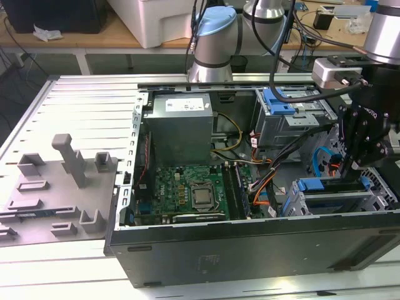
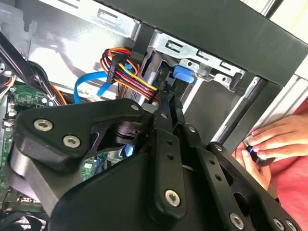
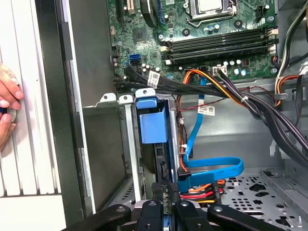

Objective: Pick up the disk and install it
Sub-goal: 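Insert the first disk wire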

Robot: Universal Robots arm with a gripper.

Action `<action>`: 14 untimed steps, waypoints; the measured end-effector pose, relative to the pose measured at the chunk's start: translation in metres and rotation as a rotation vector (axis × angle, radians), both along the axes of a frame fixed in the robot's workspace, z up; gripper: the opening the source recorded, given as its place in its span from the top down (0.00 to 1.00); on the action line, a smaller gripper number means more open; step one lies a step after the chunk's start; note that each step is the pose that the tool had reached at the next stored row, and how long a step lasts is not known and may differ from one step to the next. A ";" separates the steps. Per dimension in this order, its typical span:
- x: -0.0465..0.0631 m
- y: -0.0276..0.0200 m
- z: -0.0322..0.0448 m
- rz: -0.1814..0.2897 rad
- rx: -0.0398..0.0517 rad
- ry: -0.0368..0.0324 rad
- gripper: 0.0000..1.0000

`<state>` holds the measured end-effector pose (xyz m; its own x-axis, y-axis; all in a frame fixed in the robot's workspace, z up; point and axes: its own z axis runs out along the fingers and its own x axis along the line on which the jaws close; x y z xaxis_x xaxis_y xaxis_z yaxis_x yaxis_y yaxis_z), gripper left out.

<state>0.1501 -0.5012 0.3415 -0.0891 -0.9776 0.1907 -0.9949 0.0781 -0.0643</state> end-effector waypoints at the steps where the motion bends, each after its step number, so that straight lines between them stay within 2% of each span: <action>1: 0.000 0.0000 -0.0001 0.002 -0.0004 0.0000 0.84; 14: -0.001 0.0004 -0.0010 0.005 -0.0006 0.0000 0.84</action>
<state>0.1493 -0.5007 0.3405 -0.0841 -0.9779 0.1913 -0.9952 0.0730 -0.0644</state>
